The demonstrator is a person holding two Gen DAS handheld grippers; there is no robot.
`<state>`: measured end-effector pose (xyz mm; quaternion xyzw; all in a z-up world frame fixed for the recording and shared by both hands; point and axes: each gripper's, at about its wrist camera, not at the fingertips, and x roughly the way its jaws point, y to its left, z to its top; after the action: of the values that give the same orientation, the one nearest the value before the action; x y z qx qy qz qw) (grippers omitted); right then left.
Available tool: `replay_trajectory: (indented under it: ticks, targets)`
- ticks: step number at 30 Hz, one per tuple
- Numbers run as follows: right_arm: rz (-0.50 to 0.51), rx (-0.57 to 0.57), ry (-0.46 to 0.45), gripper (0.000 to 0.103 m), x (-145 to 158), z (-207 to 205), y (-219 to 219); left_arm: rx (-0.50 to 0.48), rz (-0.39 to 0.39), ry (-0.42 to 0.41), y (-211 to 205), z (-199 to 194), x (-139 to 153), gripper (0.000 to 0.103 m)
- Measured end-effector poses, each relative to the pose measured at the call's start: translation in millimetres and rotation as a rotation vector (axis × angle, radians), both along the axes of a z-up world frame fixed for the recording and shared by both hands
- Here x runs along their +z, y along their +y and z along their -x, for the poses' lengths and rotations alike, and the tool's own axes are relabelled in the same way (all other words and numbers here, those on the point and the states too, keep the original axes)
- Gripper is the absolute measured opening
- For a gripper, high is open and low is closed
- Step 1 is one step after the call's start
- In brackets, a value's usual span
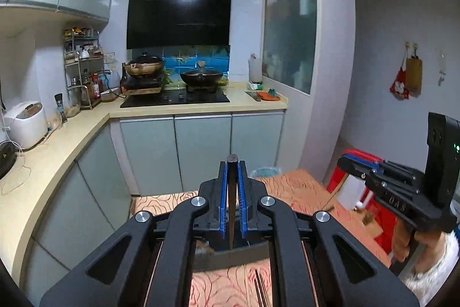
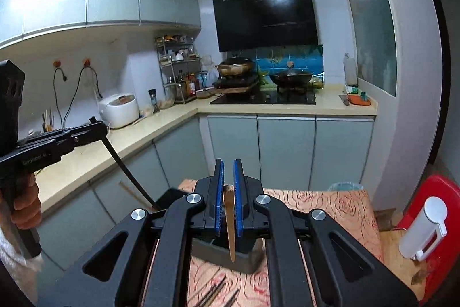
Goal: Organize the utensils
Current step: 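Lift both chopsticks and carry them over the utensil holder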
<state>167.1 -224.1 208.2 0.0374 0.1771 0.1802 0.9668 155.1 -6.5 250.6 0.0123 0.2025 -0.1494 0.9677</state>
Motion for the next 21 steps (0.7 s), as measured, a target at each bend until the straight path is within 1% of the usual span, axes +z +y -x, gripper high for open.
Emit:
replay_trajectory:
  ticks: [3,6,10,14,17,21]
  targets:
    - [0.012,-0.019,-0.005,0.008,-4,-14,6,0.012,-0.007,0.004,-7,-15,-6,0.007]
    - [0.026,-0.039,-0.006,0.008,-13,-29,12,0.026,-0.011,0.015,-12,-32,-21,0.007]
    - [0.035,-0.052,-0.009,0.008,-28,-43,18,0.046,-0.012,0.043,-14,-51,-48,0.007]
    - [0.064,-0.042,0.031,0.008,-47,-52,25,0.048,-0.030,0.074,-12,-57,-71,0.007]
    - [0.085,-0.036,0.061,0.008,-63,-53,28,0.046,-0.052,0.090,-11,-54,-86,0.007]
    - [0.097,-0.031,0.101,0.008,-82,-54,30,0.047,-0.072,0.100,-10,-50,-97,0.007]
